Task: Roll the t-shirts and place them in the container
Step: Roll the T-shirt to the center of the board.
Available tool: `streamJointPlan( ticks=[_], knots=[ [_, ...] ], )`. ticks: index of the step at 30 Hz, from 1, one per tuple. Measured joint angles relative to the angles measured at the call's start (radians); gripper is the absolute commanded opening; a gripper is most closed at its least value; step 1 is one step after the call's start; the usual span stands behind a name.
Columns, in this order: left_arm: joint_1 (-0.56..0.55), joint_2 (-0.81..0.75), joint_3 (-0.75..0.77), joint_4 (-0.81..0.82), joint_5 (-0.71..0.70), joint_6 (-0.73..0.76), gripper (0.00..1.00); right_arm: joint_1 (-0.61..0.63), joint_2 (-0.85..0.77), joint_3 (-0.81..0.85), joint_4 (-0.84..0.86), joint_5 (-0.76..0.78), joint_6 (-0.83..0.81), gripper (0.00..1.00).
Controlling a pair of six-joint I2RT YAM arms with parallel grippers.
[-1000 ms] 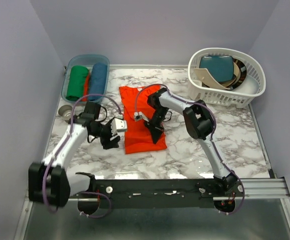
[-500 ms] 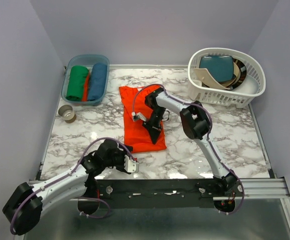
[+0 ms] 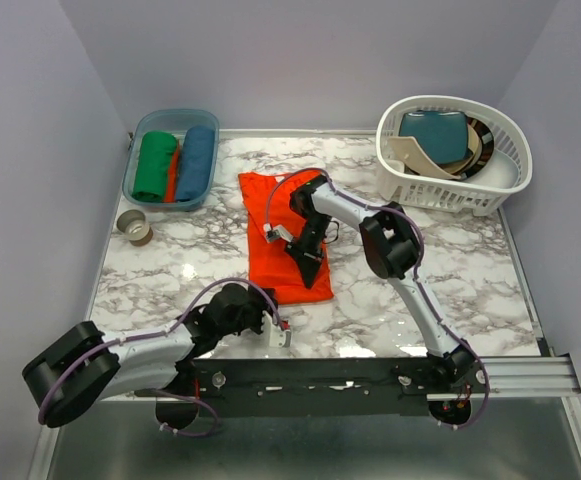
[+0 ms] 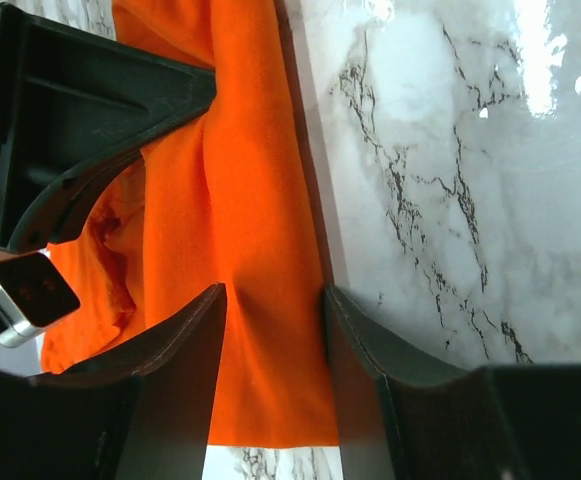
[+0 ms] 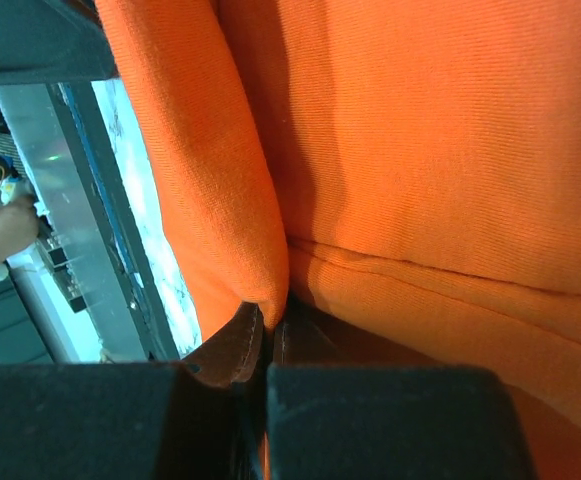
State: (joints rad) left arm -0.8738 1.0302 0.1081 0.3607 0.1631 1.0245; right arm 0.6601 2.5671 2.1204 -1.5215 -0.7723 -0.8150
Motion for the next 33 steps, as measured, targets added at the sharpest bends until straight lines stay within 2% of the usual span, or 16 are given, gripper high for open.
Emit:
streamJointPlan(
  ticks=[2,4,6,8,11,12,14,15,19,23,25,26,28,29,30,33],
  knots=[
    [-0.010,0.042,0.002,0.041,-0.026,0.007,0.38,0.000,0.000,0.000,0.000,0.000,0.000,0.07],
    [-0.018,0.076,0.018,0.045,-0.046,0.008,0.15,0.000,0.000,0.000,0.000,0.000,0.001,0.08],
    [-0.021,0.107,0.042,0.032,-0.060,0.004,0.10,0.000,0.000,0.000,0.000,0.000,0.003,0.10],
    [-0.024,0.148,0.072,0.008,-0.076,-0.005,0.00,0.000,0.000,0.001,0.000,0.000,0.003,0.11],
    [-0.025,0.188,0.118,-0.025,-0.092,-0.019,0.00,0.000,0.000,0.001,0.000,0.000,0.003,0.24],
    [-0.025,0.195,0.130,-0.037,-0.096,-0.026,0.00,0.000,0.000,0.001,-0.001,0.000,0.003,0.33],
    [-0.025,0.207,0.157,-0.070,-0.101,-0.045,0.00,0.000,-0.001,0.000,-0.005,-0.003,0.002,0.42],
    [-0.025,0.208,0.166,-0.083,-0.101,-0.053,0.00,0.000,-0.007,-0.006,-0.010,-0.010,0.004,0.53],
    [-0.024,0.192,0.212,-0.191,-0.081,-0.107,0.00,-0.004,-0.064,-0.066,0.008,-0.014,-0.005,0.58],
    [-0.022,0.142,0.251,-0.324,-0.007,-0.194,0.00,-0.041,-0.224,-0.221,0.109,0.055,-0.011,0.61],
    [-0.016,0.121,0.262,-0.366,0.026,-0.231,0.00,-0.093,-0.356,-0.346,0.219,0.084,0.001,0.61],
    [-0.011,0.117,0.274,-0.396,0.061,-0.264,0.00,-0.132,-0.474,-0.471,0.346,0.115,0.014,0.62],
    [-0.003,0.116,0.287,-0.418,0.090,-0.287,0.00,-0.184,-0.635,-0.597,0.420,0.149,0.024,0.65],
    [0.005,0.116,0.294,-0.432,0.113,-0.297,0.00,-0.200,-0.718,-0.687,0.513,0.161,0.021,0.67],
    [0.023,0.117,0.306,-0.454,0.148,-0.302,0.00,-0.208,-0.804,-0.772,0.583,0.171,0.020,0.71],
    [0.082,0.123,0.339,-0.510,0.226,-0.312,0.00,-0.159,-1.061,-1.040,0.806,0.202,0.000,0.72]
  ],
)
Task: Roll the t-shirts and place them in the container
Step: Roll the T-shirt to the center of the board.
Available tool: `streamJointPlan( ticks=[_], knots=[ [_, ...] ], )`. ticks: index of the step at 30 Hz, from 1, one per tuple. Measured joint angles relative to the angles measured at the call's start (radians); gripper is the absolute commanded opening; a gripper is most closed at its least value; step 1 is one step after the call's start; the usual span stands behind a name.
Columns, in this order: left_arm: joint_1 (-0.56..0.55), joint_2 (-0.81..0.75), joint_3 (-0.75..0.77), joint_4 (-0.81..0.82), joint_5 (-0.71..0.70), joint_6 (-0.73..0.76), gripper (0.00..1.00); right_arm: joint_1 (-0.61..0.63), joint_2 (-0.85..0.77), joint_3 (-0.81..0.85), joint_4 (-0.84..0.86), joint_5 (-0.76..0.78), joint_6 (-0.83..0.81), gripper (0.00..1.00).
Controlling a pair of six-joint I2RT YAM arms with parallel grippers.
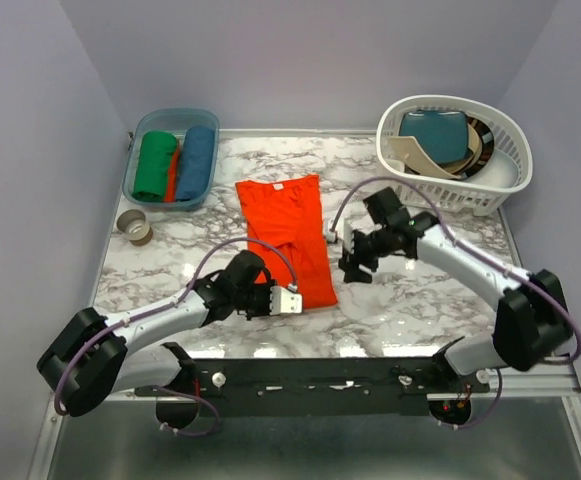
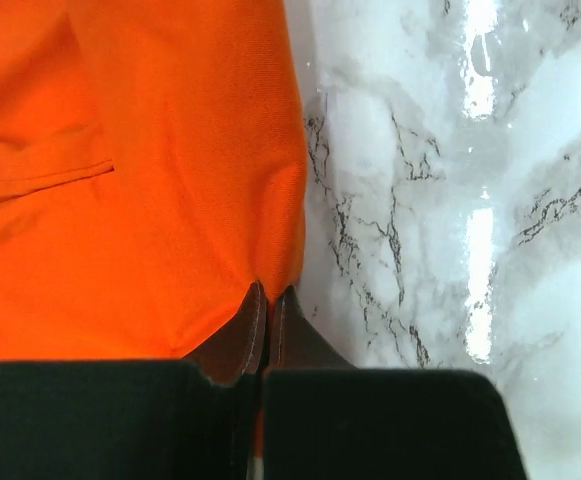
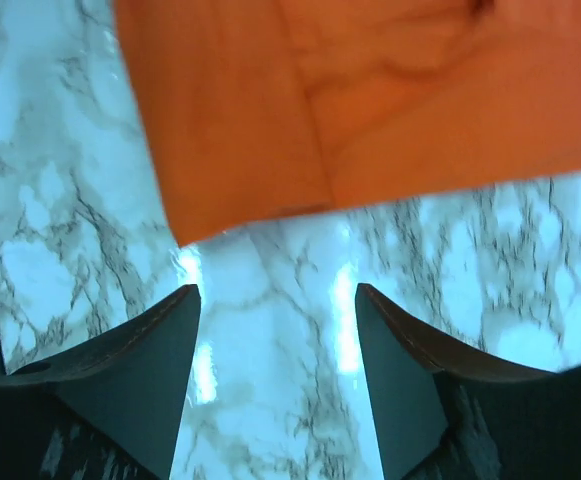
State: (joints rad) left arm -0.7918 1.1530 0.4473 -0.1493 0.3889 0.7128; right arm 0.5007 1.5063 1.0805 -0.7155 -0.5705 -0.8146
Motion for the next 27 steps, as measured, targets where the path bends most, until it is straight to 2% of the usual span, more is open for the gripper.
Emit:
streamJointPlan(
  ticks=[2,4,11,21,27],
  knots=[
    [0.044,0.025,0.042,-0.045,0.057,-0.003,0.00,0.089,-0.132,-0.147,0.143,0.025,-0.018,0.73],
    [0.090,0.068,0.098,-0.099,0.124,-0.002,0.00,0.179,-0.196,-0.246,0.280,0.051,-0.032,0.73],
    [0.164,0.144,0.185,-0.208,0.248,0.006,0.00,0.334,-0.206,-0.404,0.543,0.136,-0.034,0.73],
    [0.217,0.188,0.257,-0.322,0.350,0.042,0.00,0.444,-0.187,-0.449,0.695,0.189,-0.017,0.78],
    [0.246,0.227,0.307,-0.390,0.396,0.081,0.00,0.480,-0.067,-0.439,0.723,0.255,-0.012,0.79]
  ],
)
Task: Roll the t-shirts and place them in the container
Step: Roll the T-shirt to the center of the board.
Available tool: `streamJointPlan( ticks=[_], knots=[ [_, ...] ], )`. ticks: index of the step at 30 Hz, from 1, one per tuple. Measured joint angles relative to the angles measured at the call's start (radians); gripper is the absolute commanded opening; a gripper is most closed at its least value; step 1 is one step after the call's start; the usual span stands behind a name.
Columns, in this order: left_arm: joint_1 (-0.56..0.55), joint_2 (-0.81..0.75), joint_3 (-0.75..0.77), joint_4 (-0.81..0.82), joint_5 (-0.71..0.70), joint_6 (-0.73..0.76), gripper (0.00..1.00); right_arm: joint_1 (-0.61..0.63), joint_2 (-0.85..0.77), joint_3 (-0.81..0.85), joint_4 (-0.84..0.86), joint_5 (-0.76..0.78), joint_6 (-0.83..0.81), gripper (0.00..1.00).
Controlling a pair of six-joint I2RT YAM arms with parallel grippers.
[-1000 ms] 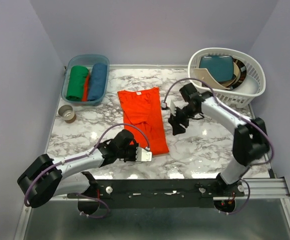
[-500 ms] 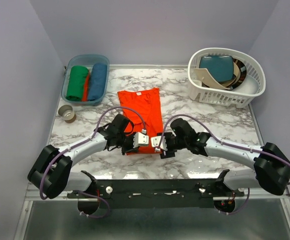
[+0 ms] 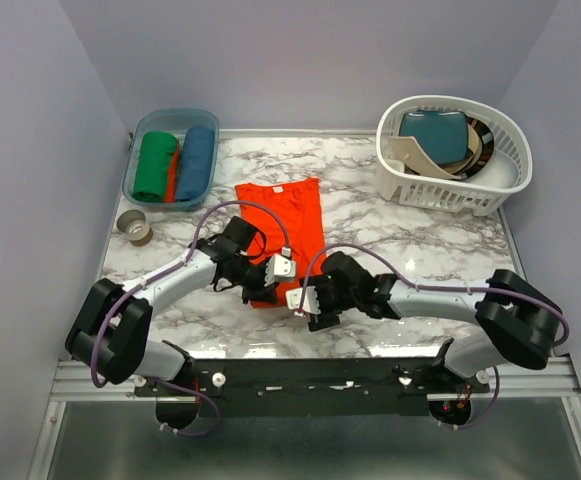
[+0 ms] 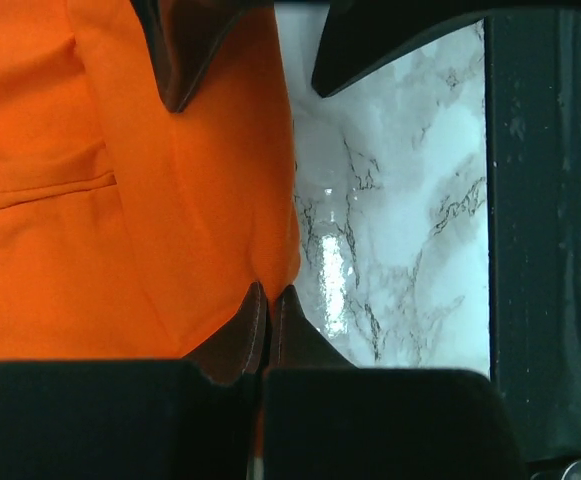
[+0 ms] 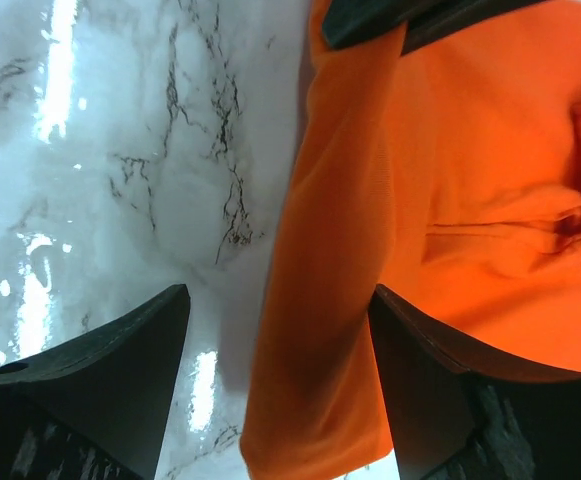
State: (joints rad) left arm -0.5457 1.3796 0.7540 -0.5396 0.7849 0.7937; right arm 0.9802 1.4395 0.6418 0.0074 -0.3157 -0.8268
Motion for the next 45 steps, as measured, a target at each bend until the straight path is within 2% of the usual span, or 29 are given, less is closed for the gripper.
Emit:
streamJointPlan(
  ticks=[2,5,6,7,8,9,10,12,13,15,16,17,18,23,26,29,31,39,43,45],
  knots=[
    [0.005,0.006,0.011,-0.018,0.014,0.013,0.00,0.003,0.035,0.008,0.002,0.023,0.000,0.74],
    [0.018,0.027,0.030,-0.050,0.032,0.035,0.00,0.003,0.057,0.024,0.010,0.064,0.003,0.53],
    [0.021,0.032,0.034,-0.057,0.037,0.040,0.00,0.004,0.066,0.033,0.018,0.085,0.005,0.40],
    [0.025,0.040,0.040,-0.066,0.043,0.049,0.16,0.004,0.070,0.038,0.022,0.098,0.012,0.35],
    [0.029,0.045,0.043,-0.074,0.048,0.057,0.25,0.005,0.072,0.040,0.027,0.111,0.013,0.30],
    [0.032,0.048,0.046,-0.082,0.052,0.063,0.30,0.005,0.072,0.040,0.030,0.120,0.016,0.23],
    [0.036,0.049,0.047,-0.087,0.055,0.068,0.39,0.005,0.072,0.042,0.030,0.127,0.018,0.20],
    [0.050,0.043,0.047,-0.088,0.058,0.056,0.49,0.006,0.071,0.045,0.023,0.130,0.030,0.12],
    [0.062,0.025,0.040,-0.079,0.056,0.045,0.56,0.007,0.071,0.052,0.011,0.129,0.032,0.11],
    [0.083,-0.036,0.011,-0.042,0.042,0.009,0.63,0.006,0.071,0.075,-0.026,0.125,0.045,0.08],
    [0.091,-0.079,-0.011,-0.020,0.031,-0.007,0.74,0.006,0.071,0.085,-0.051,0.116,0.053,0.07],
    [0.098,-0.135,-0.039,0.001,0.014,-0.027,0.95,0.004,0.072,0.114,-0.079,0.103,0.061,0.07],
    [0.109,-0.225,-0.080,0.037,-0.011,-0.051,0.99,0.002,0.072,0.123,-0.091,0.093,0.067,0.07],
    [0.104,-0.498,-0.232,0.158,-0.072,-0.128,0.99,-0.014,0.101,0.197,-0.183,0.039,0.103,0.07],
    [0.067,-0.554,-0.302,0.224,-0.122,-0.157,0.99,-0.020,0.125,0.215,-0.216,0.029,0.116,0.07],
    [0.034,-0.562,-0.370,0.284,-0.163,-0.165,0.98,-0.026,0.137,0.225,-0.239,0.020,0.126,0.07],
    [0.029,-0.560,-0.396,0.304,-0.171,-0.161,0.95,-0.028,0.145,0.234,-0.257,0.014,0.134,0.07],
    [0.024,-0.594,-0.423,0.346,-0.171,-0.108,0.93,-0.042,0.153,0.251,-0.293,0.013,0.164,0.08],
    [-0.023,-0.592,-0.462,0.361,-0.171,-0.049,0.88,-0.047,0.153,0.251,-0.298,0.013,0.177,0.08],
    [-0.062,-0.542,-0.465,0.370,-0.172,-0.017,0.87,-0.051,0.153,0.251,-0.299,0.012,0.182,0.08]
  ],
)
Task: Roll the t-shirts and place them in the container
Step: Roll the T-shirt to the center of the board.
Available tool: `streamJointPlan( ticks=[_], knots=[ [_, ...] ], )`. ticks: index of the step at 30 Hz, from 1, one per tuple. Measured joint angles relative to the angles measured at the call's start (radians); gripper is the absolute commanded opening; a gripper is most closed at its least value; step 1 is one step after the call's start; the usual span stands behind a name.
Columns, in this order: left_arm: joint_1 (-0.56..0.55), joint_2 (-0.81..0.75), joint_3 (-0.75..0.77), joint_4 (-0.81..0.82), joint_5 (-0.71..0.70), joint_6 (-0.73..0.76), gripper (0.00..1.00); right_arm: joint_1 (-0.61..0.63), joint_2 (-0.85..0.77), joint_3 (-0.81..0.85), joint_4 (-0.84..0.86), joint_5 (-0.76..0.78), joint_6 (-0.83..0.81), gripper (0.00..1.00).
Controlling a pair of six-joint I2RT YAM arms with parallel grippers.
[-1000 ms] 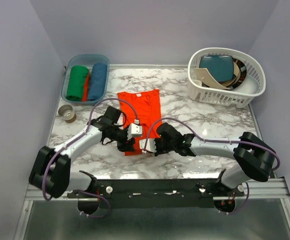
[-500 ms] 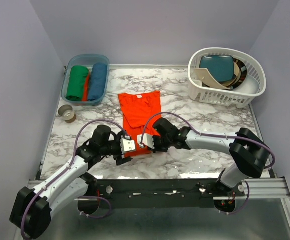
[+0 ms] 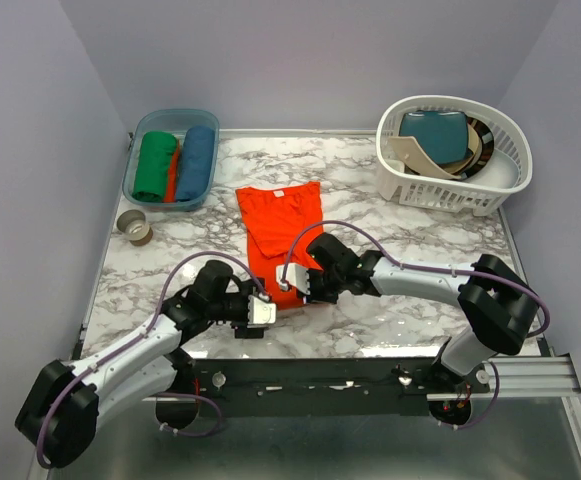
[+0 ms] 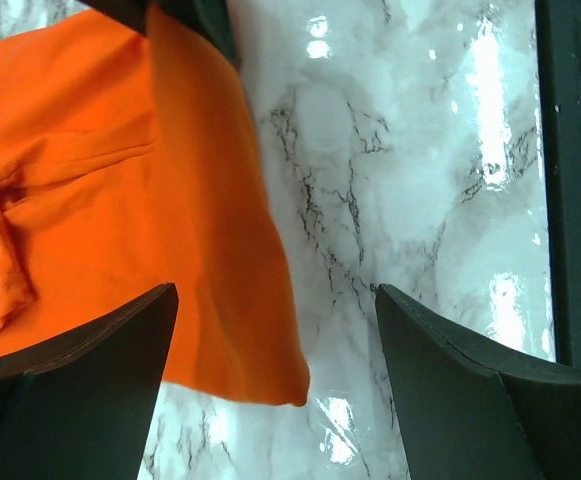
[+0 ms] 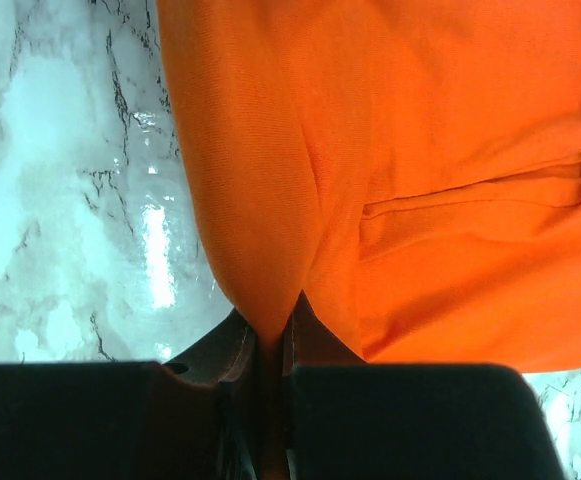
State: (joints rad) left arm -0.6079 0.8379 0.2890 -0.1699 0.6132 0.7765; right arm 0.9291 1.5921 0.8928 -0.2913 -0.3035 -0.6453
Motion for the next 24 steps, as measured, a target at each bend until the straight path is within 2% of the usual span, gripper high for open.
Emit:
streamJointPlan(
  ticks=[6,7,9,10,12,13,16,19,24],
  knots=[
    [-0.024,0.105,0.000,0.052,-0.025,0.065,0.72,-0.002,0.000,0.000,0.000,0.000,0.006,0.08],
    [-0.025,0.124,-0.001,0.067,-0.035,0.071,0.60,-0.002,0.000,0.000,0.000,0.000,0.007,0.08],
    [-0.026,0.145,-0.002,0.087,-0.048,0.075,0.47,-0.002,0.000,0.000,0.000,0.000,0.009,0.08],
    [-0.027,0.156,-0.002,0.097,-0.055,0.082,0.33,-0.002,0.000,0.000,0.000,0.000,0.010,0.08],
    [-0.027,0.189,0.001,0.111,-0.069,0.081,0.21,-0.002,0.000,0.000,-0.001,-0.001,0.010,0.09],
    [-0.027,0.201,0.005,0.111,-0.075,0.079,0.10,-0.002,0.000,0.000,-0.003,-0.002,0.010,0.09],
    [-0.019,0.227,0.038,0.101,-0.084,0.041,0.00,-0.009,0.000,0.002,-0.023,-0.011,0.010,0.09],
    [0.003,0.225,0.078,0.066,-0.074,0.007,0.00,-0.029,-0.001,0.010,-0.056,-0.047,0.006,0.09],
    [0.051,0.229,0.196,-0.093,0.007,-0.023,0.00,-0.090,-0.001,0.084,-0.182,-0.169,-0.031,0.09]
  ],
)
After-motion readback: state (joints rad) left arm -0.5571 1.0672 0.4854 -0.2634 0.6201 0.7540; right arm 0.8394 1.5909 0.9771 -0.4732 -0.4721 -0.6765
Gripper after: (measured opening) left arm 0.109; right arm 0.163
